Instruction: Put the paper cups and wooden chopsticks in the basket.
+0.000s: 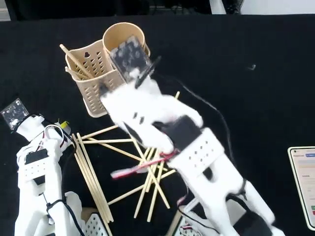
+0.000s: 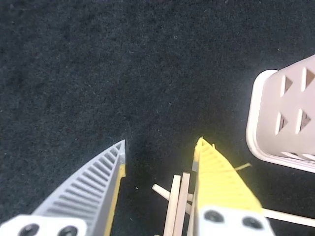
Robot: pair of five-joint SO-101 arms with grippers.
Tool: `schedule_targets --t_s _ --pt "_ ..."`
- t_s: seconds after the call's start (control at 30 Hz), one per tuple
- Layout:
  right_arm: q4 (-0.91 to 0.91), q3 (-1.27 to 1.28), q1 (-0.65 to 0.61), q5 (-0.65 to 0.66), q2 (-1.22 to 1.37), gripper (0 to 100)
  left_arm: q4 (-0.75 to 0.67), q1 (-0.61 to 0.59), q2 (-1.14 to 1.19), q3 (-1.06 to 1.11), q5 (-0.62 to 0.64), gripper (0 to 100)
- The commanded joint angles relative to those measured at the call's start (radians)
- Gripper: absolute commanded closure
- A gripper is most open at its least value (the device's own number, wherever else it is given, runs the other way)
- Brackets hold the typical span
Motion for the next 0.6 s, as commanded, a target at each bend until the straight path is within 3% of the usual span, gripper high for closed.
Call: schedule_targets --t_s 0.0,0.13,0.23,0.57 --pt "0.181 0.160 -0.015 -0.003 -0.027 79.7 -0.015 -0.008 -0.018 -0.013 0.003 77" --pt "0.015 0.423 -0.035 0.006 0.062 79.6 -0.015 -0.008 -0.018 -0.013 0.005 77" --pt "-0.110 0.532 -0.038 0.091 0.162 79.6 -0.015 -0.008 -0.018 -0.010 0.002 77" --pt "-0.008 0.487 -0.014 0.493 0.295 79.9 -0.015 -0.010 -0.018 -0.010 0.002 77"
